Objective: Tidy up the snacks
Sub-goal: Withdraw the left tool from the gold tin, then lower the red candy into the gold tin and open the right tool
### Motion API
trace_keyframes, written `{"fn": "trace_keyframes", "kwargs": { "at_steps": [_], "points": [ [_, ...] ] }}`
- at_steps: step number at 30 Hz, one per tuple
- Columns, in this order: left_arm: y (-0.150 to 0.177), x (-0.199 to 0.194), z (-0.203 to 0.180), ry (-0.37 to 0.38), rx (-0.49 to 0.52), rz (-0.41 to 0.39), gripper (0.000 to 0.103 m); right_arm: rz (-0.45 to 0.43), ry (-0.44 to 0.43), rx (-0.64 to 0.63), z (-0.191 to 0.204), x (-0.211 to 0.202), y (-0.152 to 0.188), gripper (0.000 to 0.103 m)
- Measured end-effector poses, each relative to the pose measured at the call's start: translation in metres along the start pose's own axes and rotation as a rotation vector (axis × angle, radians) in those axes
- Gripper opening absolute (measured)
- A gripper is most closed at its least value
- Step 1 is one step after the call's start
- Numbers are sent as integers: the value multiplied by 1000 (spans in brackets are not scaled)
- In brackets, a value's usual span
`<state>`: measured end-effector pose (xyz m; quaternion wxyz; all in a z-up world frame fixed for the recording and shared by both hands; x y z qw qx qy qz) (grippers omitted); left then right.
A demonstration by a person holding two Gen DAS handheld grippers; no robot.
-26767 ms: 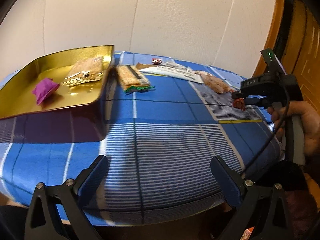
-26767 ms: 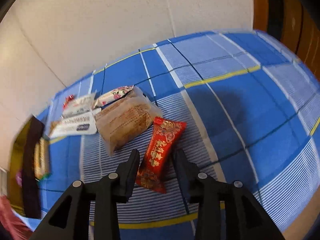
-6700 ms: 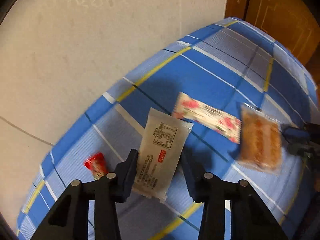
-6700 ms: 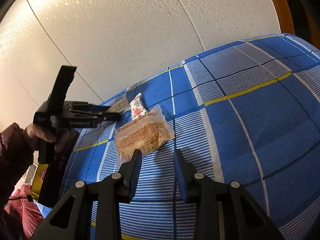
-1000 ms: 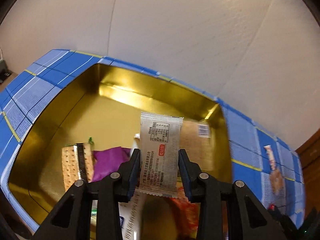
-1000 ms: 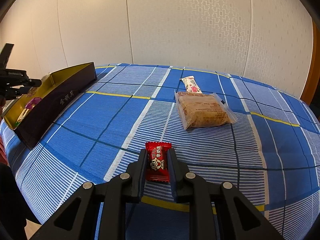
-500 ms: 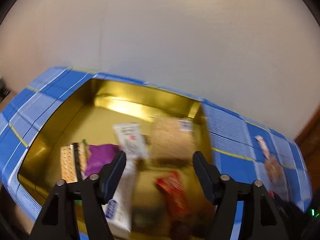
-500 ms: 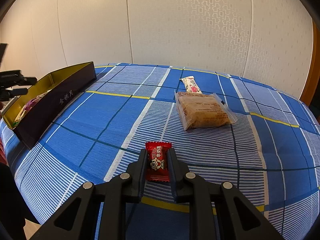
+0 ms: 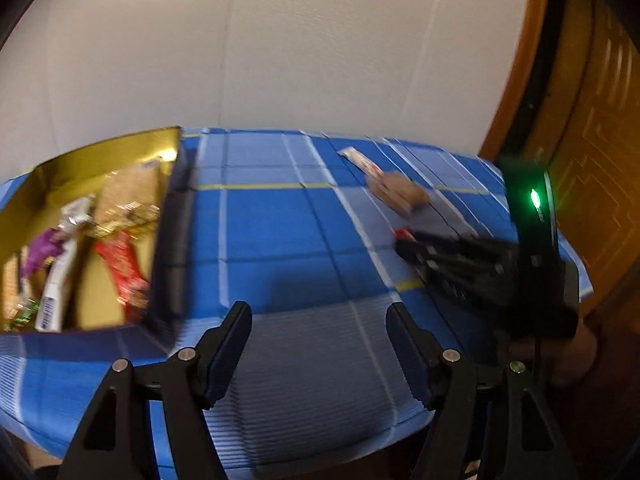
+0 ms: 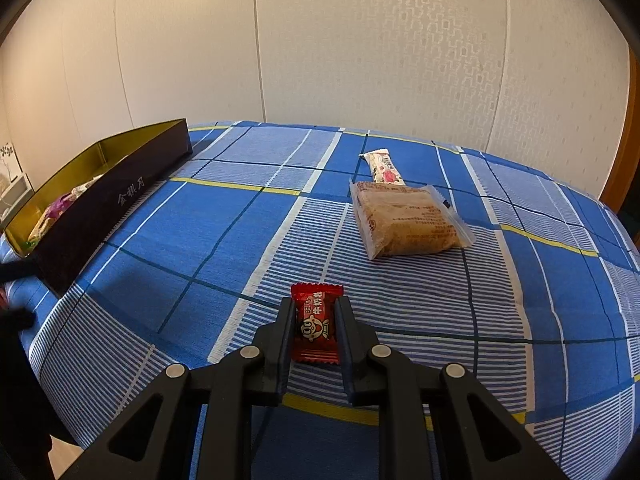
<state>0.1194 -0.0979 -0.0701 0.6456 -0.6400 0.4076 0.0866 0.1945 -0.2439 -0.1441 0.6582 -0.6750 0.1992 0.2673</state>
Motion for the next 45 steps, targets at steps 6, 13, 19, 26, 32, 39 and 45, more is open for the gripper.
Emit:
{"fn": "trace_keyframes", "kwargs": {
  "at_steps": [6,13,19,26,32,39,45],
  "points": [
    [20,17,0,-13,-12,28,70,35,8,-18,2,2,-1,20],
    [29,17,9,-37,-33,-2,71,85,5,-7,6,12,-9,20],
    [29,12,20,-40,-61,-49,71,122,-82,-29,31,18,-35,20],
    [31,5,29,-33,-107,-74,71,95,-275,-127,101,15,-84,20],
    [32,0,38,-28,-146,-92,71,94,-455,-270,179,9,-112,20],
    [34,-6,46,-33,-156,-108,71,183,-565,-402,245,28,-101,20],
    [35,-7,48,-37,-160,-111,71,223,-566,-408,256,42,-95,34]
  ]
}}
Point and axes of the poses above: each gripper's, at about its wrist camera, not at the fingertips, and x roughly the way its jaws point, z to its left, y to its underside, the point moved 9 cm from there along x, roughly the way its jaws point, and after that the axes turned 5 degrees about -z, right-handed, at the moved point
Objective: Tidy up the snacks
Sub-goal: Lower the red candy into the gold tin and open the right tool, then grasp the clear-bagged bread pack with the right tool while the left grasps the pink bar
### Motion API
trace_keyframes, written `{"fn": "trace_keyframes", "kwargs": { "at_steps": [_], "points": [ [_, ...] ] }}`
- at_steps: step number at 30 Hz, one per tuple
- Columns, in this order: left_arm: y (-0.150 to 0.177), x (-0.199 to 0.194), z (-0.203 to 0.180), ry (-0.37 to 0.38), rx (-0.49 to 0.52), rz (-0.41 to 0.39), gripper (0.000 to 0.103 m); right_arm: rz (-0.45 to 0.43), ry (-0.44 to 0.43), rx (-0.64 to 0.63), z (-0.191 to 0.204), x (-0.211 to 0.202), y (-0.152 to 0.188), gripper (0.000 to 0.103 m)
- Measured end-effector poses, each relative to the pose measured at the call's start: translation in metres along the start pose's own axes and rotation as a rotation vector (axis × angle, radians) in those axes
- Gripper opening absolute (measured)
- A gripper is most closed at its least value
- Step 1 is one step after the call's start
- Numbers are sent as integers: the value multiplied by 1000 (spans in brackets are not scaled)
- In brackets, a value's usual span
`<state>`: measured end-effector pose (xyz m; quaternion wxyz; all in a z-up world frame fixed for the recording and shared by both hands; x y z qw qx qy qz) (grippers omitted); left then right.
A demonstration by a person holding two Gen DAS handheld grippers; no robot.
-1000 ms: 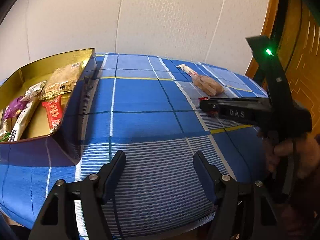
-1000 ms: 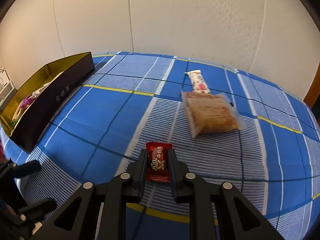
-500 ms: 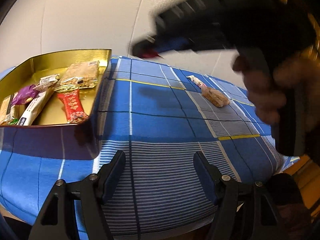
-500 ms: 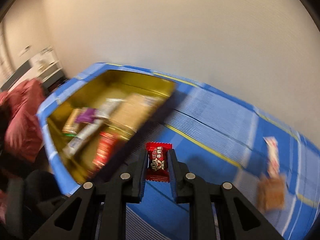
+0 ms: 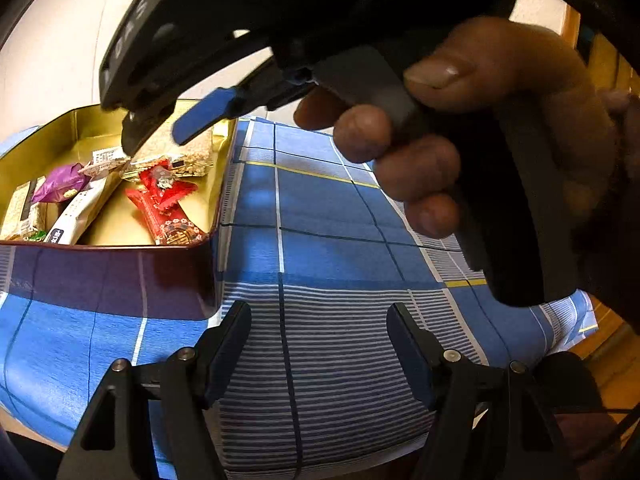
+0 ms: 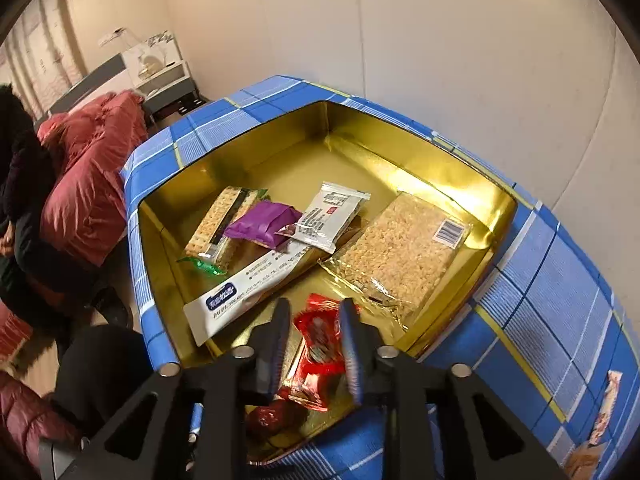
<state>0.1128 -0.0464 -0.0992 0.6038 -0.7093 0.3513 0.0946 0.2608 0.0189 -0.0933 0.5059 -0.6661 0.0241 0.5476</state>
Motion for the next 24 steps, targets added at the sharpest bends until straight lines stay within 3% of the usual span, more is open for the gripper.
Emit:
{"fn": "trace_keyframes", "kwargs": {
  "at_steps": [7,12,24],
  "points": [
    [2,-1,-2,-14,20,2,73,-110,29,88,-17,-34,-2,34],
    [2,5,-10,-28,33,3,73,-189,96,205,-49,-73,18,34],
    [3,18,-19,-66,77,12,79,-184,495,544,-181,-148,151,37]
  ]
}}
Point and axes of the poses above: each gripper's, at about its wrist camera, not at the fingertips, and x roughly the way its jaws point, z to its left, y to its underside, the point moved 9 cm from there along x, roughly the way its jaws point, and after that the axes turned 5 degrees about -z, right-handed, at the moved point
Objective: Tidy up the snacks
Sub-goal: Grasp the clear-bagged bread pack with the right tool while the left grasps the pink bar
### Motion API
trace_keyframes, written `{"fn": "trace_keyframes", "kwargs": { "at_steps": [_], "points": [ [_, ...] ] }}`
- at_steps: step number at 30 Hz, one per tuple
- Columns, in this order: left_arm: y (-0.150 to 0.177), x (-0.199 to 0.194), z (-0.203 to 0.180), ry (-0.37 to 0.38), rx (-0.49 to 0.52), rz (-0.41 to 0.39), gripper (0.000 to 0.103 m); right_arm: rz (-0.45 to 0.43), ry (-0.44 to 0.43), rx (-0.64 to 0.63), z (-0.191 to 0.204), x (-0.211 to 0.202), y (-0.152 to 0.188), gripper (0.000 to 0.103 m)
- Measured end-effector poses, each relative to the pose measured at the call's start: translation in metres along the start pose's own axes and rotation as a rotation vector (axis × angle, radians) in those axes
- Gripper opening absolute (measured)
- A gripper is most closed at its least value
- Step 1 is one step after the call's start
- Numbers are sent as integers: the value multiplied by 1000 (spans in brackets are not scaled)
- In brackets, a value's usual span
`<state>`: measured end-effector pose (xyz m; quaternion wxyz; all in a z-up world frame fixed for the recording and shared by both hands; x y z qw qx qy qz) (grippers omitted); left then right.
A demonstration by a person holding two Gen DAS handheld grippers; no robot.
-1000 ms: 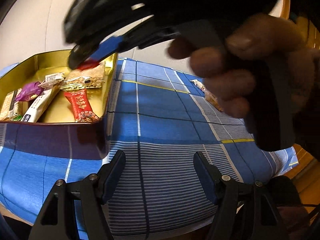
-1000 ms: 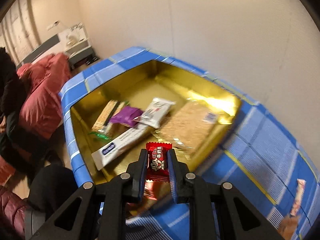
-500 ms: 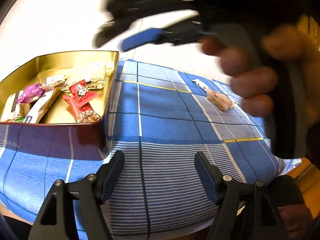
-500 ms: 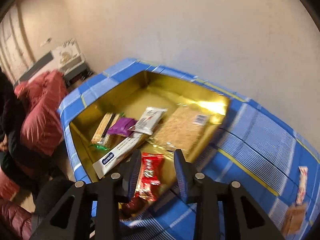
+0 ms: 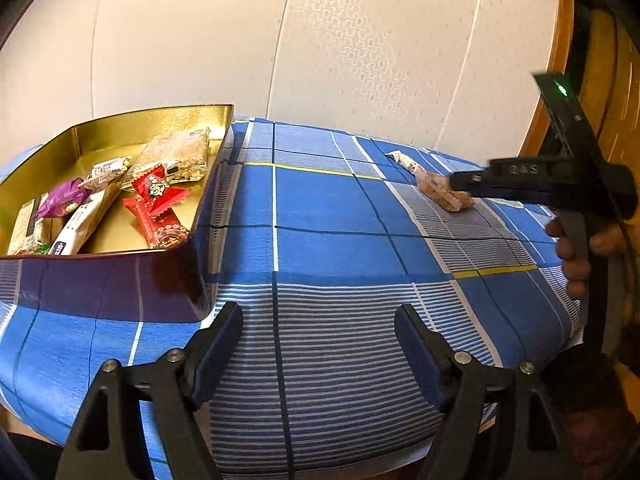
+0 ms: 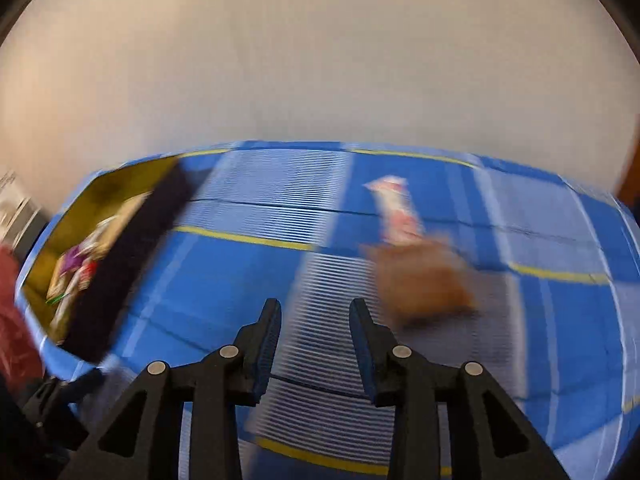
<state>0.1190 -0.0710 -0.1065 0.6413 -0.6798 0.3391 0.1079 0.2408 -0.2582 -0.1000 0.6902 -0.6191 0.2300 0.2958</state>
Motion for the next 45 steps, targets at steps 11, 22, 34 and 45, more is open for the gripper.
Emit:
{"fn": "trace_keyframes", "kwargs": {
  "at_steps": [11,22,34,45],
  "points": [
    [-12,14,-16,14,0,64,79,-14,108,69,-80,9,3,64],
    [-45,27,-32,35,22,71,79,38,51,-38,-69,47,-19,82],
    [-119,85,-50,66,74,113,79,6,33,-57,-61,30,3,58],
    [-160,192,-101,87,32,287,74,-58,27,-40,-62,13,21,60]
  ]
}}
Point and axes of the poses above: each gripper's, at about its wrist camera, not at the fingertips, and x roughly the way its jaws point, z to its left, y to its underside, the point moved 9 cm from there along x, roughly the way its jaws point, and after that the axes turned 5 degrees about -z, right-handed, at the moved point
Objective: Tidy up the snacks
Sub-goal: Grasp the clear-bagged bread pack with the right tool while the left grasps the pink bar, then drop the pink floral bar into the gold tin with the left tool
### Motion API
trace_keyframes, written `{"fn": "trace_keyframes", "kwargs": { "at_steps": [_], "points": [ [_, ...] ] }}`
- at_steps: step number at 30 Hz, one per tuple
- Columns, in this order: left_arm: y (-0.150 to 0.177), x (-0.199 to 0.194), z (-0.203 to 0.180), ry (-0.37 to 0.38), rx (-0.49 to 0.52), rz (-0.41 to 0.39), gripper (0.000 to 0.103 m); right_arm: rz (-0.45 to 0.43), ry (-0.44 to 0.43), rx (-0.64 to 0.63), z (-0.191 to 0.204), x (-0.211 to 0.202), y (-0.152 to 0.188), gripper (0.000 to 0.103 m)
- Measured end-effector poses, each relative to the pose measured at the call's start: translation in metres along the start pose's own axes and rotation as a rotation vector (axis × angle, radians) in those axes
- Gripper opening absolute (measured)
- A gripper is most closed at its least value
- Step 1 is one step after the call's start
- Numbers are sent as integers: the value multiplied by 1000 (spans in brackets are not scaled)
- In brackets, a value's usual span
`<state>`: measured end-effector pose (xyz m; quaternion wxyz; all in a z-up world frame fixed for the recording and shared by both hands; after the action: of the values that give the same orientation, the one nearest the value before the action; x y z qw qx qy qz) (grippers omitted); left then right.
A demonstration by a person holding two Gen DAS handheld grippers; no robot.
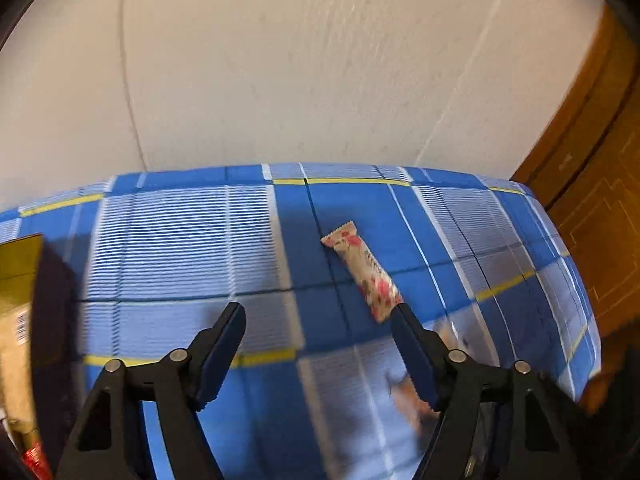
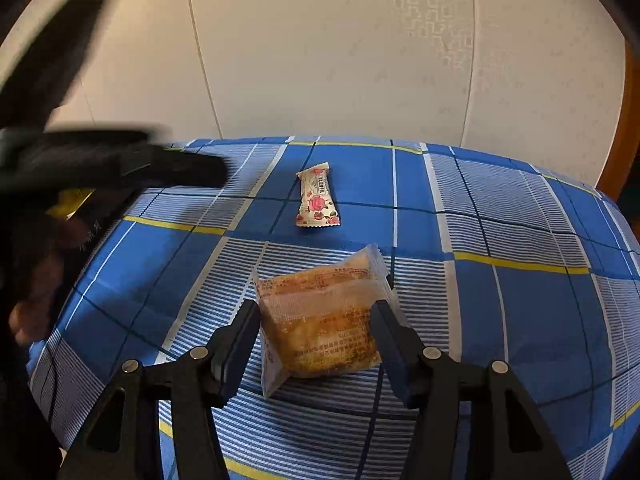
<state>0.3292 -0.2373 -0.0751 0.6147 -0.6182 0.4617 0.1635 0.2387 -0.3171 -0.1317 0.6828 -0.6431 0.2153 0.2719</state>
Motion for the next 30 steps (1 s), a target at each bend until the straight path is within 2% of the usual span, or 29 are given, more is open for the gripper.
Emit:
{"fn": "trace_keyframes", "kwargs": {
  "at_steps": [3,7,9,11,12,13,14,16,22,30],
  "points": [
    [-10,23,-7,-20,-14,27,72,-15,-14,19,0,0,2,70],
    [-16,50,-19,-35,-16,66,72,-6,-30,37,-1,3,3,73],
    [-17,62,-22,-63,-10,80,72,6,-26,42,-2,5,6,80],
    [-16,70,-24,-63,-13,89,72,8,-32,55,-5,5,7,81],
    [-17,70,-24,-85,6,68,67,7,-36,59,-6,5,7,81],
    [-17,71,-25,-104,24,61,56,5,-39,61,-6,5,8,81],
    [-17,70,-26,-110,48,48,35,4,-43,63,-7,4,8,81],
    [-14,66,-28,-103,89,29,24,0,-49,68,-8,4,9,80],
    [7,43,-16,-62,98,-16,23,-16,-55,91,-12,1,10,74],
    [46,-2,16,-99,73,-56,23,-17,-40,88,-12,0,10,71]
  ]
}}
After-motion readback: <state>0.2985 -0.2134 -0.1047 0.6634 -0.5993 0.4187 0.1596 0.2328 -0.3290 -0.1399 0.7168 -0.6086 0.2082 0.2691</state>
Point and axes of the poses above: each gripper's, at about its wrist camera, not at the fingertips, and x roughly the way its jaws point, z to its left, y to its underside, the point moved 9 cm from there along x, roughly the way its jaws point, and after that the axes turned 5 degrees about -z, right-handed, at the moved point
